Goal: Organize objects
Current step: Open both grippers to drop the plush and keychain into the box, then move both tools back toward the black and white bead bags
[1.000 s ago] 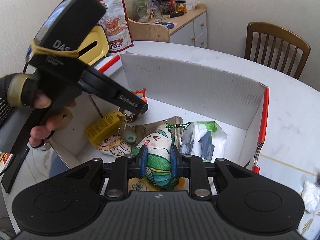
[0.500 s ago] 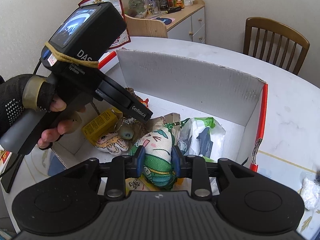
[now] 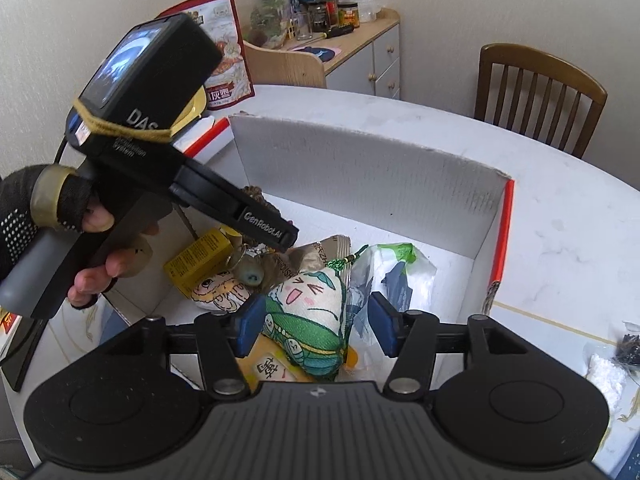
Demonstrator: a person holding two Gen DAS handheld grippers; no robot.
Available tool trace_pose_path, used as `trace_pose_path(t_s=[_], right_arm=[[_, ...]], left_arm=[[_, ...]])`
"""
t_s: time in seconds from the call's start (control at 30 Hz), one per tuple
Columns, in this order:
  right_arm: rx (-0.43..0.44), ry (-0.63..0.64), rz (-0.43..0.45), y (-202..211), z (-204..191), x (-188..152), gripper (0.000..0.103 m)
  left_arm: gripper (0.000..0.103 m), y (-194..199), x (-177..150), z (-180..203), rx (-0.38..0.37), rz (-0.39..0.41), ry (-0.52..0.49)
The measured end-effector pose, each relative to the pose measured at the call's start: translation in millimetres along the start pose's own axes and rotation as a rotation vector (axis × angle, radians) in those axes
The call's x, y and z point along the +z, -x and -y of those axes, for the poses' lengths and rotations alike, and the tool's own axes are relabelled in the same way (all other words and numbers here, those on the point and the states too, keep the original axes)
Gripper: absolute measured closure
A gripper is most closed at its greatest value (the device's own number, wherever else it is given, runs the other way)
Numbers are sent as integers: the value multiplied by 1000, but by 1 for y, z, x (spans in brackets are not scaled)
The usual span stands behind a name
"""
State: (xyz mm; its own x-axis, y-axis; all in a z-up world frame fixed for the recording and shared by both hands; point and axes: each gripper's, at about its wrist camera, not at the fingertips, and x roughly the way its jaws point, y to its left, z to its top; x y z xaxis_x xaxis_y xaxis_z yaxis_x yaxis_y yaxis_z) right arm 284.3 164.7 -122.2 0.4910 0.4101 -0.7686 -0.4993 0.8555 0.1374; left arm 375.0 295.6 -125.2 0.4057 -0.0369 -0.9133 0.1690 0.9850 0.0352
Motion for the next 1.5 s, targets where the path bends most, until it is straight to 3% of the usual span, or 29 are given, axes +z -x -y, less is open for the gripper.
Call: trace_pose_path(t_s=[0.57, 1.1, 1.5], right_arm=[[-14, -30, 103, 57, -5, -6, 40], [20, -47, 200, 111, -7, -26, 32], [45, -59, 266, 153, 18, -41, 24]], left_arm=[[39, 68, -22, 10, -50, 141, 19], [24, 133, -53, 35, -75, 269, 5], [10, 157, -66, 68, -55, 324, 9]])
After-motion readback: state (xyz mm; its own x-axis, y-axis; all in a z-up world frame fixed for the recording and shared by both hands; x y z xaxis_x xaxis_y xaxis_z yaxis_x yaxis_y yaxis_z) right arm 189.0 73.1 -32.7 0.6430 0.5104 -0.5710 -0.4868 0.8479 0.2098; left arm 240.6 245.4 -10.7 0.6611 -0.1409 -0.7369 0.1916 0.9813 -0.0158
